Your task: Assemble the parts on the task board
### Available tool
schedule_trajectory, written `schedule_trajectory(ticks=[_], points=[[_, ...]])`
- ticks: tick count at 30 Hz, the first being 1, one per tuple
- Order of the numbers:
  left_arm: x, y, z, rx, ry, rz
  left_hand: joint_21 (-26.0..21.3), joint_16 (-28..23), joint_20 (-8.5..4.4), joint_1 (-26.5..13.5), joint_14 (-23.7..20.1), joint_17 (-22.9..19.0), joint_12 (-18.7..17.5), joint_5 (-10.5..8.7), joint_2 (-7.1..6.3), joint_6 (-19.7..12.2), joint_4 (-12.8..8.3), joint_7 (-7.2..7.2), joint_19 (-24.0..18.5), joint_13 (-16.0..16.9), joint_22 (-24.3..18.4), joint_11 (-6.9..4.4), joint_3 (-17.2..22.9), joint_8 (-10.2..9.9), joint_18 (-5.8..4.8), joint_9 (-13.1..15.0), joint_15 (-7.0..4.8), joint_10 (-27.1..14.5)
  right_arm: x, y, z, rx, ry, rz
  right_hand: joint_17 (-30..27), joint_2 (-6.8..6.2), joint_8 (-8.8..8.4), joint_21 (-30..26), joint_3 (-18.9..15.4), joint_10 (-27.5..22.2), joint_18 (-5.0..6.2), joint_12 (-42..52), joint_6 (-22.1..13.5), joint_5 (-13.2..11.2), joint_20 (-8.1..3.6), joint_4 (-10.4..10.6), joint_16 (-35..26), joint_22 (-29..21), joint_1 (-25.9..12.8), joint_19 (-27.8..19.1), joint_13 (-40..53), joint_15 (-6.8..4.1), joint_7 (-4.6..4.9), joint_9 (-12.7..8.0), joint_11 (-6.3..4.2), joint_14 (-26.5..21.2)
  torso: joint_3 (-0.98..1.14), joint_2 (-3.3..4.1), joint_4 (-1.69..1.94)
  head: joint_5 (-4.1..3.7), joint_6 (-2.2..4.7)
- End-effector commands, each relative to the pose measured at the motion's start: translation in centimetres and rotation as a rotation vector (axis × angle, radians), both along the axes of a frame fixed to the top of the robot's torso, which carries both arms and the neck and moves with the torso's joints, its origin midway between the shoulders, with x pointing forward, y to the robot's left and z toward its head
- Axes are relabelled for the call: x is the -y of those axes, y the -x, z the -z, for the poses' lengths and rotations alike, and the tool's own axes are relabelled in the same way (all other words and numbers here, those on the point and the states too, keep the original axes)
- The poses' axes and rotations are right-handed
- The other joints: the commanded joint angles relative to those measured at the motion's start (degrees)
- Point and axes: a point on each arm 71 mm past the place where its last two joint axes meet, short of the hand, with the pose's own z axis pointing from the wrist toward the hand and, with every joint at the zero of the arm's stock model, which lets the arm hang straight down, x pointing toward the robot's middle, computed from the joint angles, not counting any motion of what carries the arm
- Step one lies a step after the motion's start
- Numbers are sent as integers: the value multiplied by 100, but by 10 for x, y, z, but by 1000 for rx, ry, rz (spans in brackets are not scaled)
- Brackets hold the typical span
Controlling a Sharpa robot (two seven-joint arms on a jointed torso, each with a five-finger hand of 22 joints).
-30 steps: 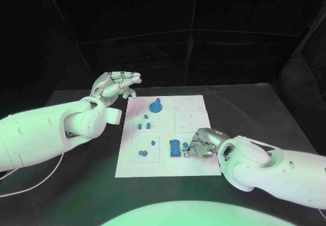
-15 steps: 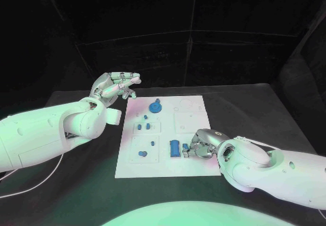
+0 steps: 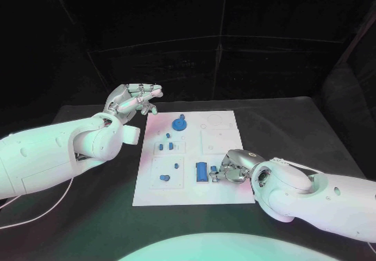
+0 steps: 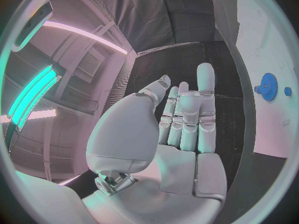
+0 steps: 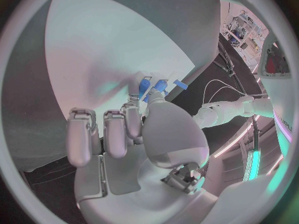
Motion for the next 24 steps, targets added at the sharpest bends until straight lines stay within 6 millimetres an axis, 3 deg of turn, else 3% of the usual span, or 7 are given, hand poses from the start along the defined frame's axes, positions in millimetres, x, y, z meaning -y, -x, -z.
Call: schedule_trajectory(ticks=[1,5,8,16,19,24], points=[[1,0,-1,5,8,9,-20,19,-9,56,-45,-5,24,16,10,-49,-21,3,31,-9,-9,-15,-23,25,77,6,-11,-38,0,-1,-1,11,-10,7,461,-138,-2,1,-209,182,-26,-65,-10,-614,-15,3,4,1201,-346,324,-272,-34,40,6,-95,412,-1,-3,1,-2,4],[1,0,-1,5,8,9,-20,19,-9,56,-45,-5,24,16,10,-49,-21,3,31,-9,-9,-15,-23,25,77,6,-11,-38,0,-2,-1,18,-16,14,431,-153,-8,-19,-410,166,-20,-112,-37,-1107,-8,4,-17,1183,-536,306,-291,-25,53,20,-83,406,0,0,0,0,7],[1,0,-1,5,8,10,-24,21,-8,64,-48,-10,38,17,16,-58,-27,4,32,-11,-13,-14,-21,34,77,5,-10,-49,0,-2,-1,20,-18,16,418,-160,-10,-26,-499,158,-17,-132,-51,-1270,-3,5,-26,1176,-595,299,-298,-21,59,28,-76,404,0,1,0,1,7],[1,0,-2,4,7,9,-24,21,-8,64,-48,-10,38,17,16,-58,-27,4,32,-11,-13,-14,-21,34,77,5,-10,-49,1,-2,-2,23,-21,18,410,-154,-11,-28,-511,155,-17,-137,-56,-1260,-2,-1,-31,1174,-586,297,-300,-19,61,30,-76,402,0,3,-1,-7,6],[1,0,-1,4,7,9,-24,21,-8,64,-48,-10,38,17,16,-58,-27,4,32,-11,-13,-14,-21,34,77,5,-10,-49,4,-2,-3,29,-27,27,395,-135,-19,-38,-506,150,-14,-146,-81,-1172,3,-40,-42,1166,-409,289,-301,-15,67,37,-71,400,2,-1,-1,-11,9],[0,0,-1,7,8,9,-24,21,-8,64,-48,-10,38,17,16,-58,-27,4,32,-11,-13,-14,-21,34,77,5,-10,-49,13,-2,-5,29,-122,48,189,-268,-289,-183,-531,48,34,-362,-508,-1018,65,-147,-173,1017,36,148,-406,77,228,-58,56,356,3,-17,0,-15,33]])
